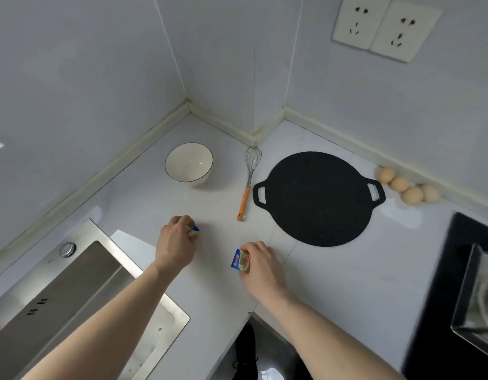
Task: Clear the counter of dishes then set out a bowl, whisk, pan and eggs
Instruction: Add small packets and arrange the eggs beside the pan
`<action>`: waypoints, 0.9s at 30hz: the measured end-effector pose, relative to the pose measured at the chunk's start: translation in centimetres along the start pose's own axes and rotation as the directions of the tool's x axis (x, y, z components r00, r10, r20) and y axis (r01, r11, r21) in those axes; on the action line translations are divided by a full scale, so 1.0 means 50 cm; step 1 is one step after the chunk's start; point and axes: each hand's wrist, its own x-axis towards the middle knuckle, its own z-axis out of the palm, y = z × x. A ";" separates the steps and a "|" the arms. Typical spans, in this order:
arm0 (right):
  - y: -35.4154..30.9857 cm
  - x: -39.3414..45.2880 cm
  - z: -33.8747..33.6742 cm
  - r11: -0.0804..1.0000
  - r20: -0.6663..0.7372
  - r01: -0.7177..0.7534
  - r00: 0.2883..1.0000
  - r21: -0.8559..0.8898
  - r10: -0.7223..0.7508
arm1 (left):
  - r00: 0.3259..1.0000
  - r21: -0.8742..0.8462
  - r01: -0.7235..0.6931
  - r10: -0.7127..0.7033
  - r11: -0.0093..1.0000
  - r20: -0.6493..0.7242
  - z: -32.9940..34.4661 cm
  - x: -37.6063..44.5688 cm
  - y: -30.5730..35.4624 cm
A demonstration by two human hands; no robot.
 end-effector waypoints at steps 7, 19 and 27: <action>0.123 -0.055 -0.110 0.986 -0.120 -0.106 0.985 0.126 0.121 | 0.989 -0.192 -0.144 0.148 0.971 0.008 0.012 -0.067 0.155; 0.395 -0.086 -0.378 0.861 -0.368 -0.327 0.802 0.389 0.471 | 0.804 -0.203 -0.541 0.573 0.816 0.160 0.129 -0.077 0.607; 0.540 -0.086 -0.475 0.847 -0.378 -0.441 0.760 0.298 0.529 | 0.686 -0.062 -0.686 0.673 0.725 0.277 0.239 -0.067 0.768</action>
